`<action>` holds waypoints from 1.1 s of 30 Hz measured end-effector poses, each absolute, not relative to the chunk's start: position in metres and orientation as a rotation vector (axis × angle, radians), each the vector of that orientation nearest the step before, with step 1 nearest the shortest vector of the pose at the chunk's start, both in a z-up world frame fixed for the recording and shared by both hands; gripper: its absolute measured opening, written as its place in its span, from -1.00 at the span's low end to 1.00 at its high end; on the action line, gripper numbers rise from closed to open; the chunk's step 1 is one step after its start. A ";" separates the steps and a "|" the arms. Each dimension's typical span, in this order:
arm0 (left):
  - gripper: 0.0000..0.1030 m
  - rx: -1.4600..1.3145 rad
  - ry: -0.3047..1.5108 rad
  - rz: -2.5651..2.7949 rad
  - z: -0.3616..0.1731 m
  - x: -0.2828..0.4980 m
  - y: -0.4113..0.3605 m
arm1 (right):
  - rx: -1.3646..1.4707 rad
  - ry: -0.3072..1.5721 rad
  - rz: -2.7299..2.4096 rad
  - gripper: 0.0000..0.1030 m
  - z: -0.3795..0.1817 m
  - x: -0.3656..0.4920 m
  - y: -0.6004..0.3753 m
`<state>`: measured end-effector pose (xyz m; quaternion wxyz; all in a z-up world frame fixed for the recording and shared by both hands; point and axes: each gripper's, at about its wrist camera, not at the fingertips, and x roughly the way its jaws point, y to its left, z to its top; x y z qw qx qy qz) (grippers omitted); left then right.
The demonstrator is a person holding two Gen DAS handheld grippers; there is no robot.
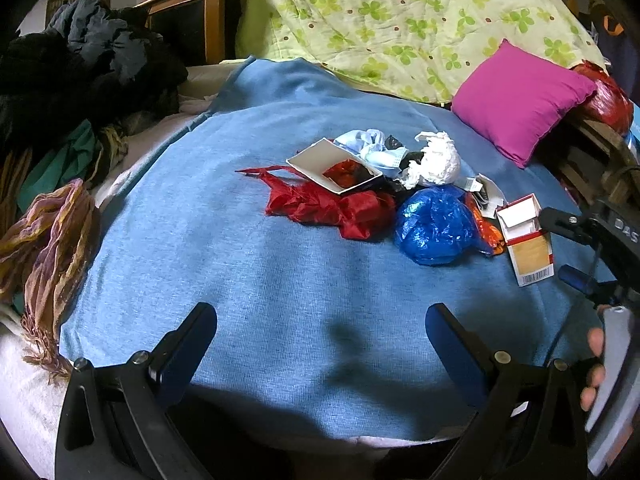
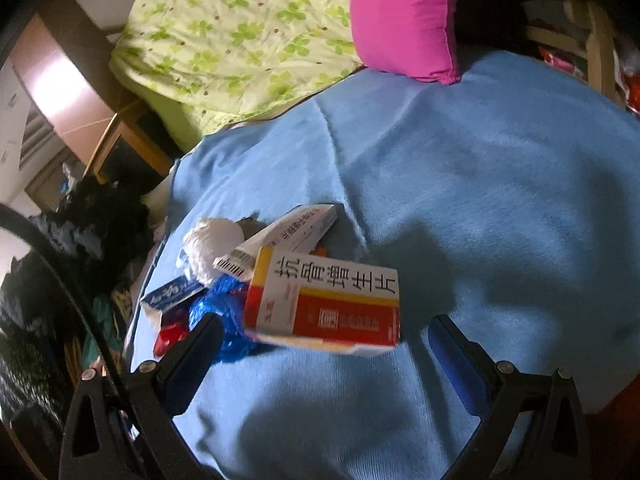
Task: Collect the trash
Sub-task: 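Grasp the red-and-white medicine box with the right tool and lift it, then grasp the blue plastic bag with the left tool while the right tool holds the box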
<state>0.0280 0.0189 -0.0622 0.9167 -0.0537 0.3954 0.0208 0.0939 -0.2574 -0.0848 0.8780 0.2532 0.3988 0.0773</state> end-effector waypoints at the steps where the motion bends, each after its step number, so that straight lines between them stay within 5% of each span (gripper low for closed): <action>1: 1.00 -0.112 0.817 0.043 -0.062 0.028 0.019 | 0.523 0.837 0.160 1.00 -0.087 0.098 -0.257; 7: 1.00 -0.095 0.812 0.044 -0.061 0.028 0.017 | 0.553 0.865 0.208 0.97 -0.101 0.113 -0.260; 9: 1.00 -0.087 0.809 0.045 -0.060 0.030 0.016 | 0.573 0.852 0.224 0.63 -0.102 0.111 -0.264; 33: 0.99 0.110 0.920 -0.141 -0.076 0.153 -0.075 | 0.657 0.709 0.193 0.64 -0.093 0.052 -0.343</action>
